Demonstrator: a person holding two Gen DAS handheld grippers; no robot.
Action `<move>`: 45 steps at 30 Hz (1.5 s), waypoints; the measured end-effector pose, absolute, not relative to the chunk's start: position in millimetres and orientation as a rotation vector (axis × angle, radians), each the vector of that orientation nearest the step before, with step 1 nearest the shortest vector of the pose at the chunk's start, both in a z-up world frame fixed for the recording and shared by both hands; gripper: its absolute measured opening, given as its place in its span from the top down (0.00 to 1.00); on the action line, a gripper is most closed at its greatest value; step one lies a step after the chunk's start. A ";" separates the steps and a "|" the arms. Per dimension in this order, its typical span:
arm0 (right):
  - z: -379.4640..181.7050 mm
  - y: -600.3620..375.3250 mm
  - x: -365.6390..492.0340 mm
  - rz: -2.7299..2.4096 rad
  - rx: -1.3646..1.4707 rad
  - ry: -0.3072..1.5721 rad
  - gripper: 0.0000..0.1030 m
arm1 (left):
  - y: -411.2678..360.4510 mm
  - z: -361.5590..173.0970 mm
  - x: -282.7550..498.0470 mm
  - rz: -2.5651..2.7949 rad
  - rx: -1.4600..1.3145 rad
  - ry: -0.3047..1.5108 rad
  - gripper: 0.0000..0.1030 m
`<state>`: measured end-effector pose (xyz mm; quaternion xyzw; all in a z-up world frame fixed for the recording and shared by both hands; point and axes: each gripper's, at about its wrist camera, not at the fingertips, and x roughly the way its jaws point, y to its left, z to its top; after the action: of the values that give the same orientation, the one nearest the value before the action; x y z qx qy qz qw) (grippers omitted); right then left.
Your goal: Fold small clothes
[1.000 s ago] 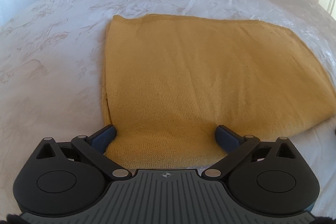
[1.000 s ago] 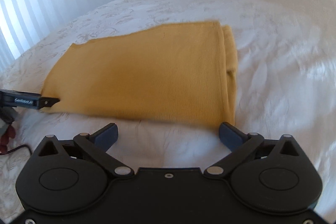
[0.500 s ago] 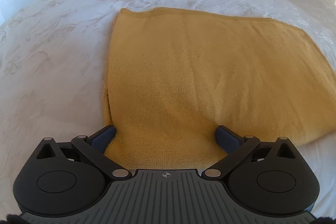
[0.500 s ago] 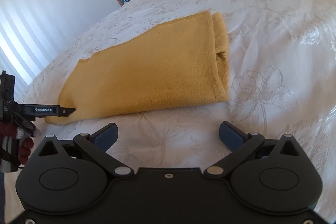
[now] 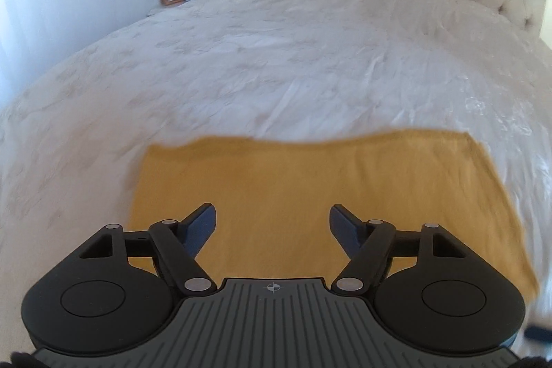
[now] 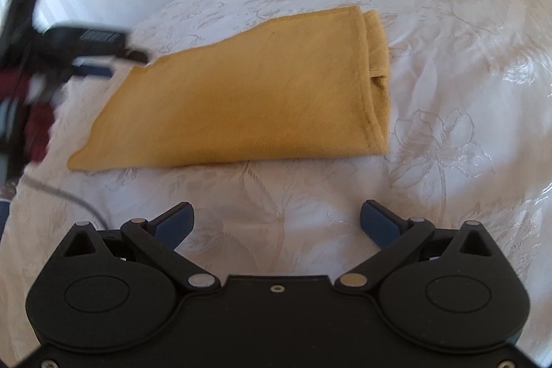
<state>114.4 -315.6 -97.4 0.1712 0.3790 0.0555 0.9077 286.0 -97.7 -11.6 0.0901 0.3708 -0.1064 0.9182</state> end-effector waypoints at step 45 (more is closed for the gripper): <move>-109.3 -315.7 106.9 0.130 0.331 0.708 0.00 | -62.3 -77.2 169.7 -0.346 0.216 0.829 0.27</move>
<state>106.9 -315.7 -109.3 0.1613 0.3446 0.0634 0.9226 169.7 -62.3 -77.2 0.1042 0.3997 -0.1667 0.8953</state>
